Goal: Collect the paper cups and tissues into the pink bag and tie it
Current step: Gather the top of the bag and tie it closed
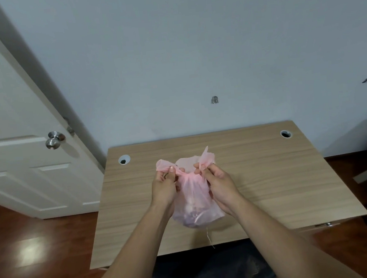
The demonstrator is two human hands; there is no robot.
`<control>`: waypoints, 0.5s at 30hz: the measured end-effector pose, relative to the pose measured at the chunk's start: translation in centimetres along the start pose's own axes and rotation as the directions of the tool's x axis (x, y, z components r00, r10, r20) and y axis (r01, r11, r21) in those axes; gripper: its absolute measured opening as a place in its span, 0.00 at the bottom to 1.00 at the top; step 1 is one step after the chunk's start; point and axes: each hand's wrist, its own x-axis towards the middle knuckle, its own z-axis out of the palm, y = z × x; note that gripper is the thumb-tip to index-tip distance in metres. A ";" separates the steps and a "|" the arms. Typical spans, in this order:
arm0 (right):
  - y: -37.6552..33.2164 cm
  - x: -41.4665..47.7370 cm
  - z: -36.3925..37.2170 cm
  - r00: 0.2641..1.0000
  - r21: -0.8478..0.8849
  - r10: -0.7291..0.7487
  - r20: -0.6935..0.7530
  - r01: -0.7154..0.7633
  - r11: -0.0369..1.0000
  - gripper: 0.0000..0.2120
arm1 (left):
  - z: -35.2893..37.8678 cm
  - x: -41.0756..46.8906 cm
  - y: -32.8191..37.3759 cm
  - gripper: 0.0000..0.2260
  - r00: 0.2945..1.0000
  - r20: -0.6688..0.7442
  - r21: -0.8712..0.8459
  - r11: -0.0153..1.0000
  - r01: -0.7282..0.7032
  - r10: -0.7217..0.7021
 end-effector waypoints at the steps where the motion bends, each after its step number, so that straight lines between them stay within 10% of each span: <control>1: 0.1 0.0 0.0 1.000 -0.006 0.017 -0.007 -0.017 1.000 0.13 | 0.0 0.1 0.1 0.11 1.000 -0.019 -0.013 1.000 0.013 -0.013; 8: 0.4 -0.4 0.3 0.997 -0.128 0.072 0.023 -0.069 0.989 0.12 | -0.6 1.1 -0.4 0.10 0.996 -0.069 -0.100 0.994 0.053 -0.060; 15: 0.6 0.2 0.6 0.998 -0.302 0.000 -0.070 -0.022 0.953 0.19 | -1.0 0.4 0.3 0.08 0.985 0.167 -0.270 0.963 0.007 0.039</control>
